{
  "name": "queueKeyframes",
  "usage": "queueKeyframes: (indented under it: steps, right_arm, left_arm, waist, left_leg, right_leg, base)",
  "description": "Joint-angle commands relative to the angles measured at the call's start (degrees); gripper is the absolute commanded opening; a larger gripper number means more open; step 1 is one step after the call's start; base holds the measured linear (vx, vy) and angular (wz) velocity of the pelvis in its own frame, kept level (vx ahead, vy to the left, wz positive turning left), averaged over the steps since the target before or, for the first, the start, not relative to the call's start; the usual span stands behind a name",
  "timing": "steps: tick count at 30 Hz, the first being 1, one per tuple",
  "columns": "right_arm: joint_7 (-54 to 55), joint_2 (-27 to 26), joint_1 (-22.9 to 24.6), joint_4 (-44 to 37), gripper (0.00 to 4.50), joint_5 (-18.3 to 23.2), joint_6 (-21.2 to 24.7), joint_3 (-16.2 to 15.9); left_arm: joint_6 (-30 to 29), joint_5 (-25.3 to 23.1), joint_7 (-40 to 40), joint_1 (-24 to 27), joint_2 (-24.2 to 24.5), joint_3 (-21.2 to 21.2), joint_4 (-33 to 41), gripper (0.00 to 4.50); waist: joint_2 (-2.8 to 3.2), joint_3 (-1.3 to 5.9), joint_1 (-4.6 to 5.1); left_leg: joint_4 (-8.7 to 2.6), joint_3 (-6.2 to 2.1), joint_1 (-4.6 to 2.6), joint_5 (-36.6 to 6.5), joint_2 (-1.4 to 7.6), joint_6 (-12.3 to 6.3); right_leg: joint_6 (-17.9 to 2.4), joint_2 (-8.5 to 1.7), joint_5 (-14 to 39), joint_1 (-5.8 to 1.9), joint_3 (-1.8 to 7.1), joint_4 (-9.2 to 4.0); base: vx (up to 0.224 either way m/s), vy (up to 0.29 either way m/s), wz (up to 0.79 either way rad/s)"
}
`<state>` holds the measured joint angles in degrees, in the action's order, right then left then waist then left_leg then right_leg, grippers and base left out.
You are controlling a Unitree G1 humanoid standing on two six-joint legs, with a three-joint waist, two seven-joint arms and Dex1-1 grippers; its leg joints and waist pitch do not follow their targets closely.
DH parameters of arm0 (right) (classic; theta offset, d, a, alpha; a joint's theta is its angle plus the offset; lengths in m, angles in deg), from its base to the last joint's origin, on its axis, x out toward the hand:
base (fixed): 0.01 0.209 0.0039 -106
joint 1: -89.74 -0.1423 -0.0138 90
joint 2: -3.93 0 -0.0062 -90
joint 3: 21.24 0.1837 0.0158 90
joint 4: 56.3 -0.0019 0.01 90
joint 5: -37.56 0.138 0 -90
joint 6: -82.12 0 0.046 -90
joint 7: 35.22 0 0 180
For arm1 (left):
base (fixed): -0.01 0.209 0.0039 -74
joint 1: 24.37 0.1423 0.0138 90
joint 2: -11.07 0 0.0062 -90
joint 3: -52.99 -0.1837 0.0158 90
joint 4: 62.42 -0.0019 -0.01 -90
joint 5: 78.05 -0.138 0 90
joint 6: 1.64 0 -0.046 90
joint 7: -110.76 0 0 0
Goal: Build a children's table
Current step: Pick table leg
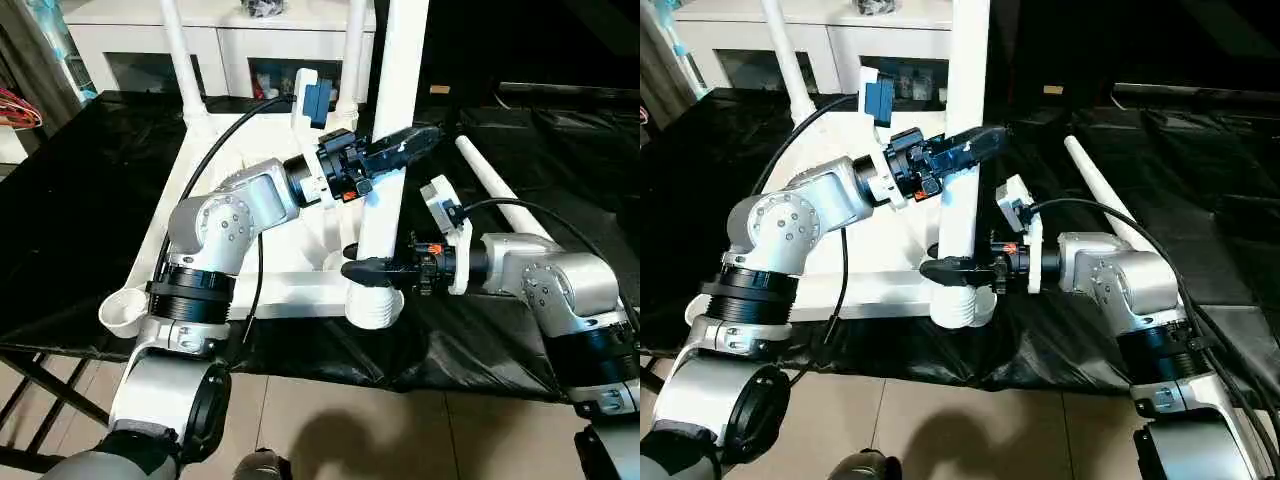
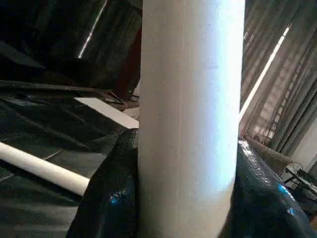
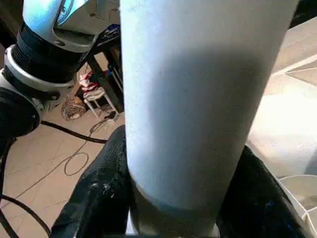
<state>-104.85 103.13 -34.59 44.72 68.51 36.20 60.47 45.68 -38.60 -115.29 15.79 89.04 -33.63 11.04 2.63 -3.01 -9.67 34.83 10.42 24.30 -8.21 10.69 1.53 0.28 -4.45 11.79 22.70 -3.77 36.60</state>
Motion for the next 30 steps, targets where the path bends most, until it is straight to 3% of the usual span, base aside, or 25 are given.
queueKeyframes:
  steps: [1,4,7,13,14,15,23,26,27,28,30]
  right_arm:
    - [0.5,0.0,-0.1,1.2,1.89,-0.8,-0.2,-0.3]
    - [1.7,-0.4,0.4,1.1,1.89,-0.9,-0.6,0.3]
    - [3.4,-1.3,1.0,1.5,1.89,-1.1,-2.0,1.5]
    - [6.4,-3.0,2.0,1.9,1.89,-0.7,-3.4,3.6]
    - [8.5,-3.9,2.2,2.6,1.89,-1.5,-4.9,4.1]
    - [9.6,-4.5,2.2,3.1,1.89,-2.0,-5.9,4.3]
    - [19.1,-8.2,1.1,5.3,1.89,-2.7,-12.8,10.2]
    - [22.6,-8.4,1.9,4.4,1.89,-4.7,-15.2,10.7]
    - [24.4,-8.3,2.6,3.6,1.89,-5.9,-16.3,11.0]
    - [25.3,-8.2,2.9,3.4,1.89,-6.3,-16.6,11.2]
    - [27.1,-8.0,3.3,3.3,1.89,-7.9,-17.7,11.2]
  left_arm:
    - [-0.2,0.0,-1.0,-0.6,0.2,-0.6,0.8,1.81]
    - [2.0,-1.4,0.7,-0.9,-0.3,-0.3,0.0,1.81]
    - [4.5,-3.7,0.8,-0.6,0.2,-1.5,-0.5,2.51]
    - [6.8,-2.5,-0.4,0.4,-0.7,-0.2,1.7,2.9]
    - [7.1,0.3,-0.3,0.4,-2.0,2.5,2.2,2.91]
    - [6.8,2.0,-0.2,0.3,-2.6,4.1,2.4,2.91]
    - [10.5,6.3,2.5,-1.1,-3.8,10.0,2.7,2.91]
    - [11.3,2.1,0.3,0.6,-1.3,7.4,3.8,2.91]
    - [15.2,-4.3,-2.4,2.7,1.8,2.7,4.2,2.91]
    - [16.8,-6.8,-3.5,3.7,3.1,0.6,4.3,2.91]
    - [18.7,-10.4,-5.5,5.5,5.5,-3.1,4.1,2.91]
  waist:
    - [-1.23,4.72,0.01]
    - [-1.16,4.73,0.09]
    - [-1.0,4.72,0.03]
    - [-1.05,4.7,0.19]
    - [-0.71,4.77,0.16]
    - [-0.89,4.75,0.23]
    - [-0.82,4.66,0.4]
    - [-0.74,4.61,0.58]
    - [-0.98,4.53,0.5]
    - [-0.84,4.49,0.75]
    - [-0.75,4.5,0.9]
  left_leg:
    - [-3.15,-1.02,-2.09,-8.3,2.44,-1.69]
    - [-3.17,-1.05,-2.12,-8.3,2.49,-1.66]
    - [-3.25,-1.14,-2.16,-8.7,2.51,-1.55]
    - [-3.31,-1.09,-2.07,-9.1,2.47,-1.12]
    - [-3.27,-1.1,-2.13,-9.1,2.51,-0.89]
    - [-3.23,-1.05,-2.05,-9.2,2.44,-0.76]
    - [-3.54,-1.1,-2.25,-10.7,2.45,0.02]
    - [-3.64,-1.12,-2.26,-10.5,2.4,0.01]
    - [-3.84,-1.32,-2.29,-10.3,2.49,-0.31]
    - [-4.02,-1.24,-2.32,-10.7,2.55,0.09]
    - [-4.02,-1.19,-2.39,-10.5,2.48,0.56]
  right_leg:
    - [-12.8,-4.11,5.3,-2.59,2.29,-4.24]
    - [-12.7,-4.11,5.3,-2.59,2.29,-4.28]
    - [-12.3,-4.16,5.7,-2.56,2.33,-4.43]
    - [-12.8,-4.19,5.2,-2.62,2.29,-4.37]
    - [-13.0,-4.26,5.0,-2.61,2.3,-4.25]
    - [-13.5,-4.32,4.6,-2.57,2.26,-4.26]
    - [-13.2,-4.05,5.6,-2.45,2.27,-4.28]
    - [-11.8,-4.04,6.4,-2.37,2.38,-4.42]
    - [-10.5,-4.18,7.7,-2.38,2.43,-4.9]
    - [-9.2,-4.16,8.9,-2.41,2.53,-4.75]
    - [-9.0,-4.1,9.0,-2.34,2.52,-4.8]
  base:
    - [0.0,0.0,0.0]
    - [0.0,0.0,0.0]
    - [0.0,0.0,0.0]
    - [0.0,0.0,0.0]
    - [0.0,0.0,0.0]
    - [0.0,0.0,0.0]
    - [0.0,0.0,0.0]
    - [0.0,0.0,0.0]
    - [0.0,0.0,0.0]
    - [0.0,0.0,0.0]
    - [0.0,0.0,0.0]
